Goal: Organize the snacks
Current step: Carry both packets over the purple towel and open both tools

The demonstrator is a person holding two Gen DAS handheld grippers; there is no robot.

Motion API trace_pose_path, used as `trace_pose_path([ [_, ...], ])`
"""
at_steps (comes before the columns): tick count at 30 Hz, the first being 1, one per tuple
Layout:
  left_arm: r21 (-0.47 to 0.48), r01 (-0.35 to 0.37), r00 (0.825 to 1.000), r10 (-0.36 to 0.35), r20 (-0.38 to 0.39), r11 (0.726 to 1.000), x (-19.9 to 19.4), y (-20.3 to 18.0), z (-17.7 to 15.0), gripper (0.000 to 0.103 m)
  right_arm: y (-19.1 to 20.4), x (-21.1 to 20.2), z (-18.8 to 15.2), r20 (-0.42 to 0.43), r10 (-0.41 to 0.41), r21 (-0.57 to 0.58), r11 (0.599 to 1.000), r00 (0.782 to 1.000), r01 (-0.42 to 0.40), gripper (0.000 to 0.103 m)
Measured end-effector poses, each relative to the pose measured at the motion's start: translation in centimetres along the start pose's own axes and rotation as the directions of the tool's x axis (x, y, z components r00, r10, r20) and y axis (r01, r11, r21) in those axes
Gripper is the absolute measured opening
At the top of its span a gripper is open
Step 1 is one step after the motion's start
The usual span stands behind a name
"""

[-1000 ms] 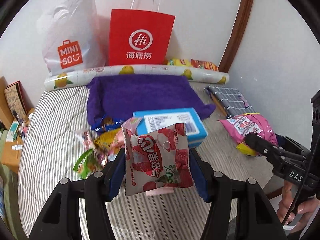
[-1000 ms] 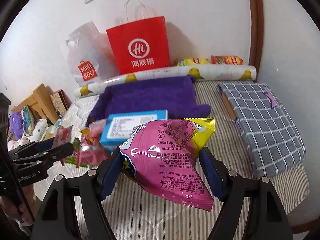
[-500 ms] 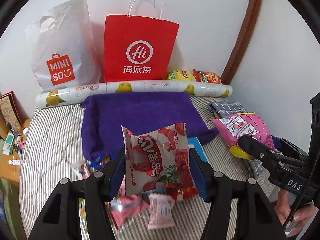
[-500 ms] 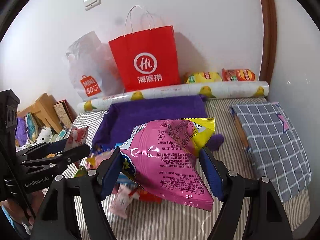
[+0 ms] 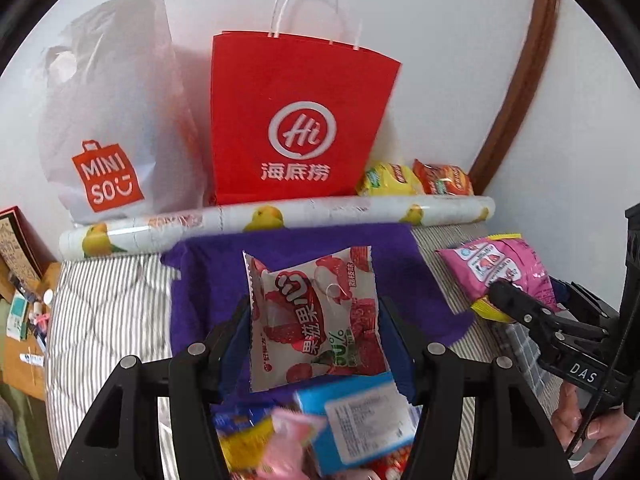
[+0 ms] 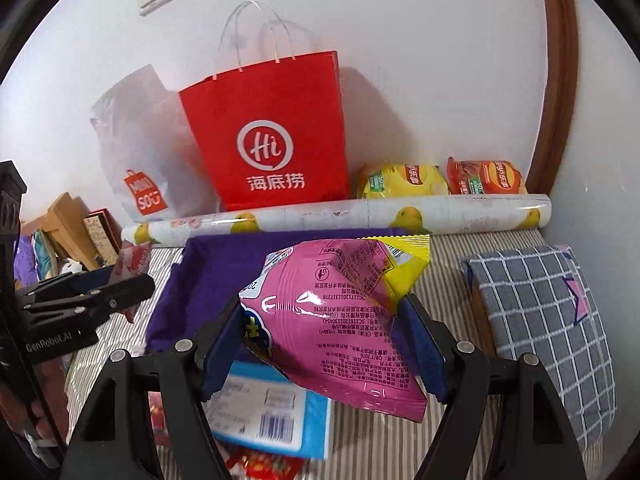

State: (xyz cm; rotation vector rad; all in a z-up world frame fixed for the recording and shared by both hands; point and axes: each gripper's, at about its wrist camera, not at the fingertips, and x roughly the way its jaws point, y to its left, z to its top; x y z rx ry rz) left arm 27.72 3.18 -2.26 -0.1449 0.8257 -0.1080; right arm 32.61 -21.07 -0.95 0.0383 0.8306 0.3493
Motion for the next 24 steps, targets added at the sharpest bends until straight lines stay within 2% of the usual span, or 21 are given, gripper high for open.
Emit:
trace_pose_path([
  [12,-0.025,-0.04,0.999,0.04,-0.03,0.999,5.3,2.6,3.6,0.058,-2.0,7.5,3.2,-0.039,0.012,0.023,1.0,0.999,-0.011,0.075],
  [16,-0.037,-0.045,0.997,0.043,-0.069,0.998,7.9,3.7,4.1,0.058,-2.2,10.3,3.4,-0.071,0.017,0.015,1.0,0.997,-0.016,0.075],
  [19,-0.053,-0.046,0.994,0.041,-0.103,0.998,9.8,4.5,4.2,0.058,-2.4,12.8,3.4,-0.107,0.05,0.018,0.999,0.993,-0.049,0.075],
  [24,-0.076,-0.044,0.986,0.032,-0.164,0.996,12.5,5.5,3.8,0.058,-1.9,16.1,2.7,-0.167,0.043,-0.02,0.999,0.985,-0.047,0.075],
])
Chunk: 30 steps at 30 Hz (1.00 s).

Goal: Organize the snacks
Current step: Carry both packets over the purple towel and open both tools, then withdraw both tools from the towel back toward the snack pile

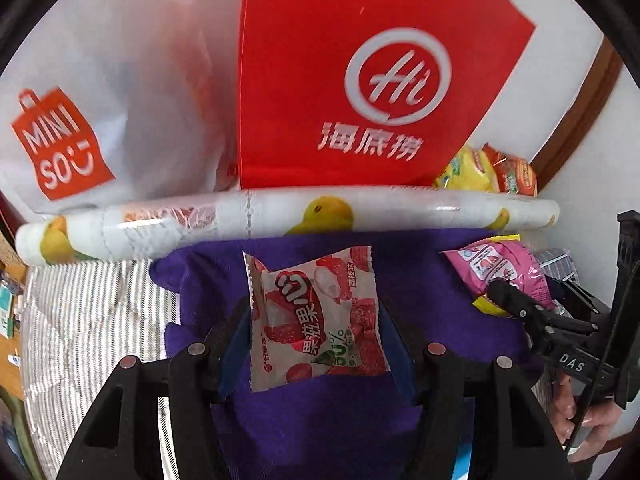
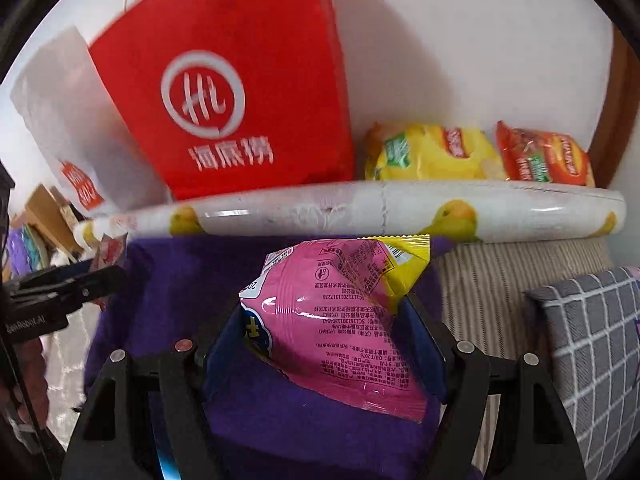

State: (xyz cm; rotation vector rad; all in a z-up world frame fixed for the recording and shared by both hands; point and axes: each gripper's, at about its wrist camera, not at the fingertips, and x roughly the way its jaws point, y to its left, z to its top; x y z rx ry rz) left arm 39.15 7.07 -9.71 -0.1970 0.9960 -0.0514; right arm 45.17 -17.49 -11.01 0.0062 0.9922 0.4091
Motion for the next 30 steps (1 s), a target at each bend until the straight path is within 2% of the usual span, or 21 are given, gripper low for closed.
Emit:
trace_pose_path([
  [4,0.0,-0.024,0.999,0.024,-0.034,1.0,1.4,0.5,-0.2,0.058,-0.3,1.6,-0.7,-0.047,0.01,0.002,1.0,0.999,-0.01,0.075],
  [12,-0.005,-0.039,0.996,0.038,-0.079,0.999,3.2,1.0,-1.1,0.058,-0.6,2.8,-1.0,-0.086,-0.005,0.005,1.0,0.996,0.006,0.075],
  [25,-0.001,-0.042,0.993,0.042,-0.113,0.999,4.5,0.9,-1.2,0.059,0.4,3.0,-1.0,-0.102,-0.041,-0.025,0.999,0.994,0.038,0.076],
  [28,-0.008,-0.034,0.992,0.033,-0.12,0.999,4.7,0.8,-1.1,0.062,0.5,2.5,-0.9,-0.098,-0.042,-0.026,0.999,0.994,0.039,0.077],
  [30,0.001,-0.027,0.992,0.026,-0.123,1.0,4.6,0.7,-1.1,0.068,0.5,2.0,-0.8,-0.093,-0.041,-0.021,0.999,0.995,0.039,0.08],
])
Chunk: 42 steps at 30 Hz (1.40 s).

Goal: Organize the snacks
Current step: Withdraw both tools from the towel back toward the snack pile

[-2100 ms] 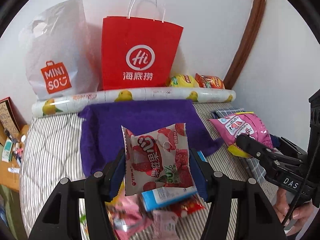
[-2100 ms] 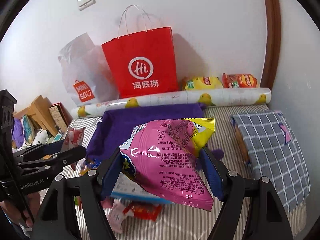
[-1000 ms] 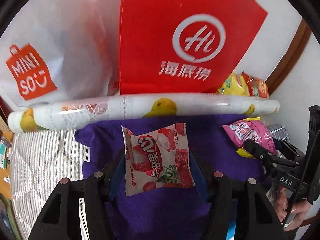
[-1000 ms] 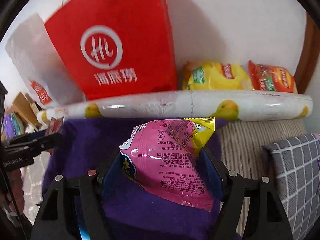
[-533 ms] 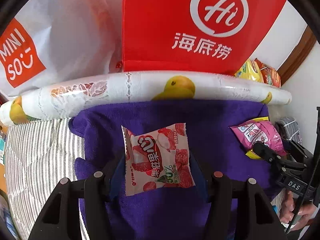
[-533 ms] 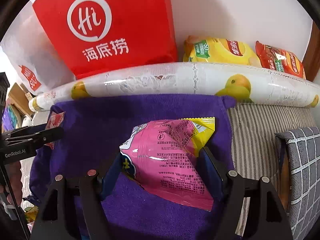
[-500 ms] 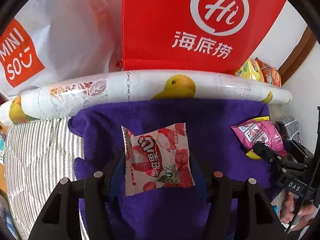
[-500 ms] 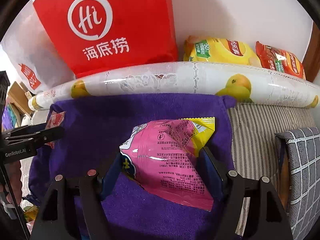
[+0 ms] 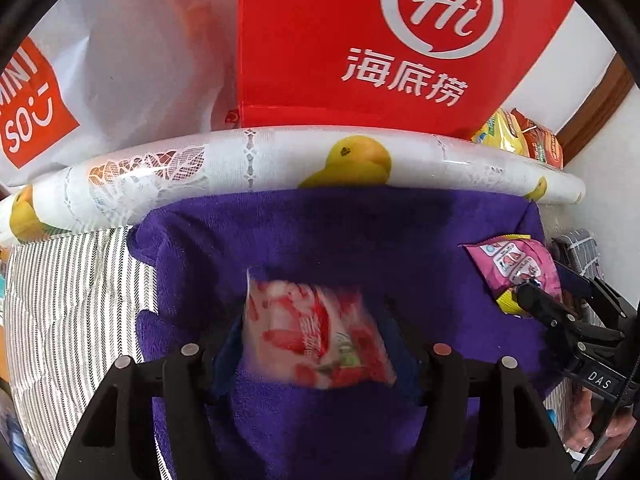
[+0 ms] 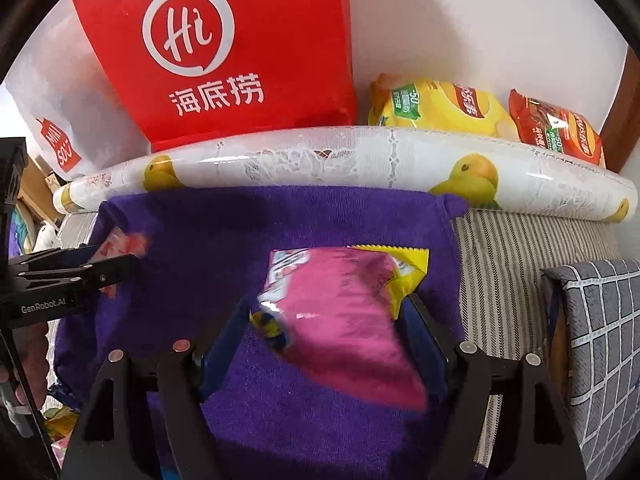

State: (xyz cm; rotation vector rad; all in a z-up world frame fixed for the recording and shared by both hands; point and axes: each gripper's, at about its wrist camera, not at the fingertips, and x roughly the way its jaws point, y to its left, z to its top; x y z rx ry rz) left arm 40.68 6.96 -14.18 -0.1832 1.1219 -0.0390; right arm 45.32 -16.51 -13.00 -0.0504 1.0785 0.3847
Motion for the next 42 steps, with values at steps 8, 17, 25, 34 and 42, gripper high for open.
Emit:
trace_pose_path([
  [8,0.069,-0.056,0.995,0.05,0.083,0.996,-3.5,-1.3,-0.1,0.077,-0.2,-3.0,-0.8,0.046,-0.048,0.058,0.997,0.998,0.045,0.086],
  [17,0.099,-0.112,0.972,0.088,0.219,0.989,-9.9,-2.2,-2.0,0.077,0.4,-8.2,-3.4,0.064,-0.102,0.079,0.992,0.993,0.097,0.088],
  [25,0.102,-0.085,0.957,0.053,0.285,0.991,-15.3,-3.2,-5.8,0.077,1.3,-12.9,-7.0,0.113,-0.146,0.096,0.986,0.983,0.135,0.089],
  [34,0.094,-0.044,0.937,0.008,0.348,0.995,-20.1,-3.0,-10.8,0.077,1.8,-17.1,-11.9,0.193,-0.156,0.161,0.979,0.969,0.125,0.09],
  [42,0.074,-0.044,0.952,0.019,0.305,0.996,-20.4,-1.7,-15.1,0.077,3.6,-18.1,-15.9,0.155,-0.073,0.099,0.993,0.985,0.058,0.09],
])
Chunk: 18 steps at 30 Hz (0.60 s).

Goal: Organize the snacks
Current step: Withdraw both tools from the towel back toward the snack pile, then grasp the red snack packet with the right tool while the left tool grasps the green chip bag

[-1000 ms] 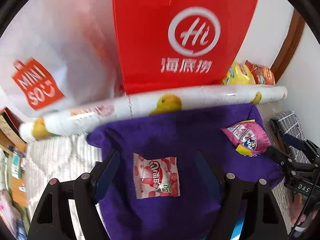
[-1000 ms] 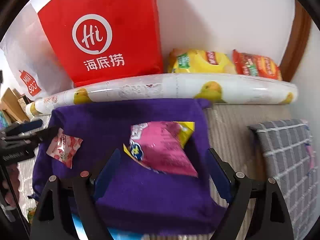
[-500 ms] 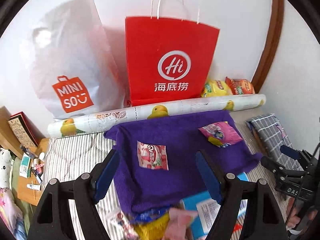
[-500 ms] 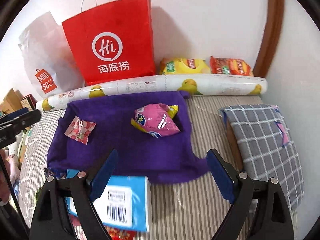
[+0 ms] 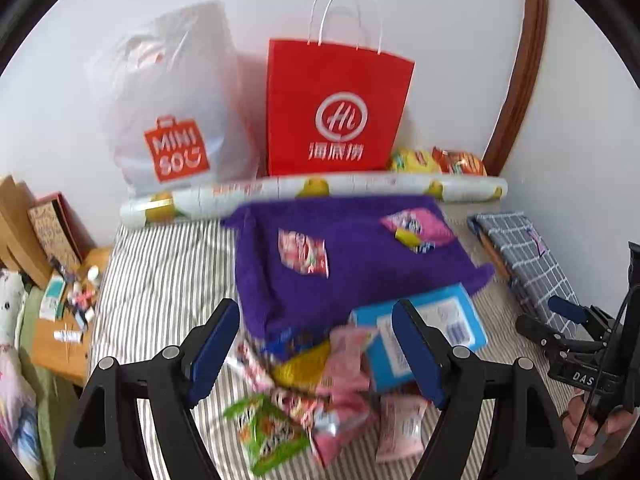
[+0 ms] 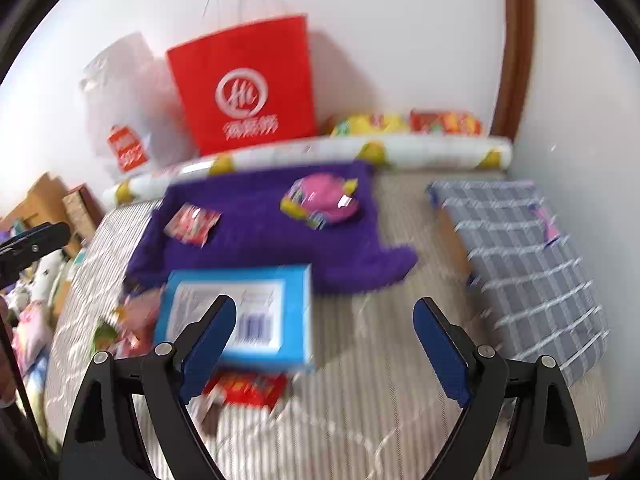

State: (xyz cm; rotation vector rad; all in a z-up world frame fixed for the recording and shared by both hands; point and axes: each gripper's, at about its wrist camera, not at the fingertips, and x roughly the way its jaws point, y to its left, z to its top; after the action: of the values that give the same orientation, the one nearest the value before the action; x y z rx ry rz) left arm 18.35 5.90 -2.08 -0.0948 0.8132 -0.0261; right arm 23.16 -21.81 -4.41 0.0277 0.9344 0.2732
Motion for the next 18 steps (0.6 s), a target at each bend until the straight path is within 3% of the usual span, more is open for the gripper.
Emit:
trace_pose_path([
  [8,-0.083,0.0,1.0,-0.002,-0.03,0.997,0.2,2.8,-4.0,0.077,2.8,1.7,-4.3,-0.047,0.046,-0.043,0.998,0.998,-0.048,0.089],
  [15,-0.136,-0.019,0.998,0.01,-0.068,0.99,1.4,5.4,-6.8,0.077,4.9,5.5,-6.0,-0.12,0.07,-0.05,0.996,0.99,-0.076,0.084],
  [16,-0.137,-0.02,0.997,0.01,-0.073,0.99,1.5,5.6,-7.0,0.077,5.0,6.1,-6.0,-0.125,0.061,-0.044,0.997,0.99,-0.066,0.082],
  [18,-0.14,-0.023,0.997,0.012,-0.081,0.99,1.8,6.1,-7.4,0.077,5.0,7.5,-6.1,-0.157,0.051,-0.03,0.998,0.986,-0.057,0.068],
])
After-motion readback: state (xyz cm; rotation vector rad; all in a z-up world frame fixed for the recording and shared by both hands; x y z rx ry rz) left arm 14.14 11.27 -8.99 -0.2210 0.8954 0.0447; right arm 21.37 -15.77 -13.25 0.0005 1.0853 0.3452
